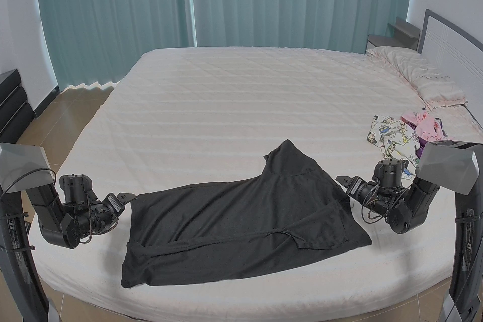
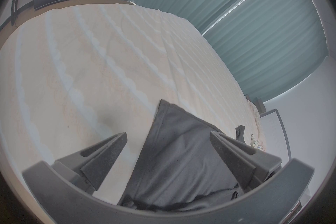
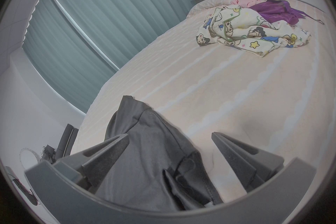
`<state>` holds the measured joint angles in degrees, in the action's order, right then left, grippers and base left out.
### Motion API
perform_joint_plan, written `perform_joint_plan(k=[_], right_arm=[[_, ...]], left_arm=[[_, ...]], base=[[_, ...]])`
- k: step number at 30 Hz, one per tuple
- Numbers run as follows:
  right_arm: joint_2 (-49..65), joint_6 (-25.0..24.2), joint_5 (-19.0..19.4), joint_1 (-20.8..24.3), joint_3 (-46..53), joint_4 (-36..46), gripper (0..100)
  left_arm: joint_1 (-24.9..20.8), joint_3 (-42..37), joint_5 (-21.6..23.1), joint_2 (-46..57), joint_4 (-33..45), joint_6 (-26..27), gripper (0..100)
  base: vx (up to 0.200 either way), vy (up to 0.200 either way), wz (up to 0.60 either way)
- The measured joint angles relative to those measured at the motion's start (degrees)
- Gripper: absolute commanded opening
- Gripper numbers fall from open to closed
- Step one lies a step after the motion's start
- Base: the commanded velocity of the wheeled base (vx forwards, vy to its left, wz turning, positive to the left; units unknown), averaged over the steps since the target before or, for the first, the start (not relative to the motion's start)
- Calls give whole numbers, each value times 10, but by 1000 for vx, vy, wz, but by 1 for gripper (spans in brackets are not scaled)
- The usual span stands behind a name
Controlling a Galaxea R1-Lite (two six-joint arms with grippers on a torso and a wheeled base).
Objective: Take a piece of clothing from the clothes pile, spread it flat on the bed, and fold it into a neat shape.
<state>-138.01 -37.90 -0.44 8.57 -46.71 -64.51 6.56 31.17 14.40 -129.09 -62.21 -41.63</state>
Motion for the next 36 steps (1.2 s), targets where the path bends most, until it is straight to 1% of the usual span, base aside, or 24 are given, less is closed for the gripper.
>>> perform_joint_plan(k=[1, 13, 25, 28, 34, 36], right_arm=[[0, 0, 0, 0, 0, 0, 100], [0, 0, 0, 2, 2, -1, 100], [0, 1, -1, 3, 2, 0, 100], [0, 0, -2, 6, 2, 0, 100], [0, 1, -2, 8, 3, 0, 100], [0, 1, -2, 8, 3, 0, 100]], left_arm=[[0, 0, 0, 0, 0, 0, 100], [-8, -4, 0, 0, 0, -1, 100], [-9, -4, -1, 0, -1, 1, 100], [-13, -3, -10, 0, -1, 1, 100], [-14, 2, -27, -1, -1, 1, 100], [-14, 2, -28, 0, -1, 1, 100]], base=[[0, 0, 0], [0, -200, 0], [0, 0, 0], [0, 0, 0], [200, 0, 0], [0, 0, 0]])
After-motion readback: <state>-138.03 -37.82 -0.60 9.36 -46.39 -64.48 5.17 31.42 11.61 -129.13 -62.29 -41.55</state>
